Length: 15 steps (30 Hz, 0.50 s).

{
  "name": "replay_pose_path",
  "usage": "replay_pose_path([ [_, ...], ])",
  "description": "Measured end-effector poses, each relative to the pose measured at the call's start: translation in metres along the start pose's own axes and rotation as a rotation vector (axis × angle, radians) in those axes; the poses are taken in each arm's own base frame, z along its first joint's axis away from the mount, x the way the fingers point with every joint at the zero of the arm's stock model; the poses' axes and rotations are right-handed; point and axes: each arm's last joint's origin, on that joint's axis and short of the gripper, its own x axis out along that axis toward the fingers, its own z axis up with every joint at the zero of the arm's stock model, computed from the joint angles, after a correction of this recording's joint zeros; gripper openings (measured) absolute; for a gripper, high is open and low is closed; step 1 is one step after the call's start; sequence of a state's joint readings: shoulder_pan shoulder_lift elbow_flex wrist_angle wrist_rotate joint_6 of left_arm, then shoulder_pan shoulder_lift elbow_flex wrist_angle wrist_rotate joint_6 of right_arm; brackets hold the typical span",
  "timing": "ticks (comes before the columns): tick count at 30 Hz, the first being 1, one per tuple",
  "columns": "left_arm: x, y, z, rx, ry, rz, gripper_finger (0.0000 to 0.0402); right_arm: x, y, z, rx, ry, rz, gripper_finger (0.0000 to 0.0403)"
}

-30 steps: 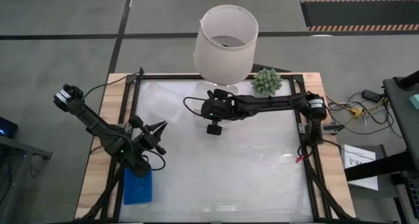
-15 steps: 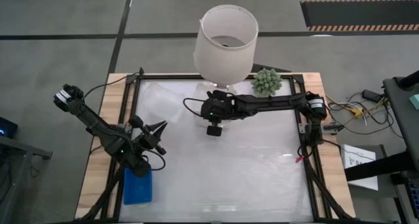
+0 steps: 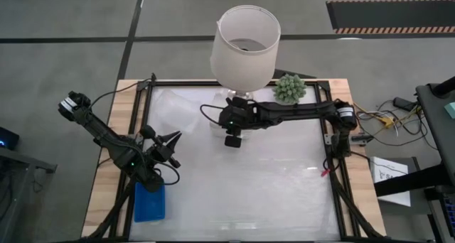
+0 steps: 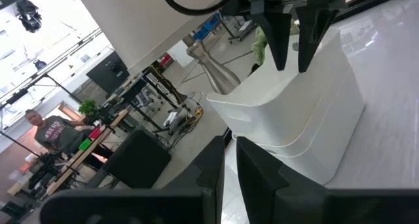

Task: Stack baskets by color
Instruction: Stack the white bin into the upper middle white bin, then return to Home Position

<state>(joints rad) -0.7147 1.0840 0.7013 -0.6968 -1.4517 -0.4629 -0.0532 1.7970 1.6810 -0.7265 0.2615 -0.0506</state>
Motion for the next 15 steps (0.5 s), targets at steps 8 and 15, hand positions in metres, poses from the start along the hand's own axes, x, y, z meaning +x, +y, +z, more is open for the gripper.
replay_pose_path([
  [8,0.0000,0.0000,0.0000,0.000,0.000,0.000,0.0022,-0.0087,-0.0023,0.0017,0.008,-0.021,-0.001,0.0137],
  [15,0.0000,0.0000,0.0000,0.000,0.000,0.000,0.0022,-0.0087,-0.0023,0.0022,0.012,-0.026,-0.001,0.0081],
])
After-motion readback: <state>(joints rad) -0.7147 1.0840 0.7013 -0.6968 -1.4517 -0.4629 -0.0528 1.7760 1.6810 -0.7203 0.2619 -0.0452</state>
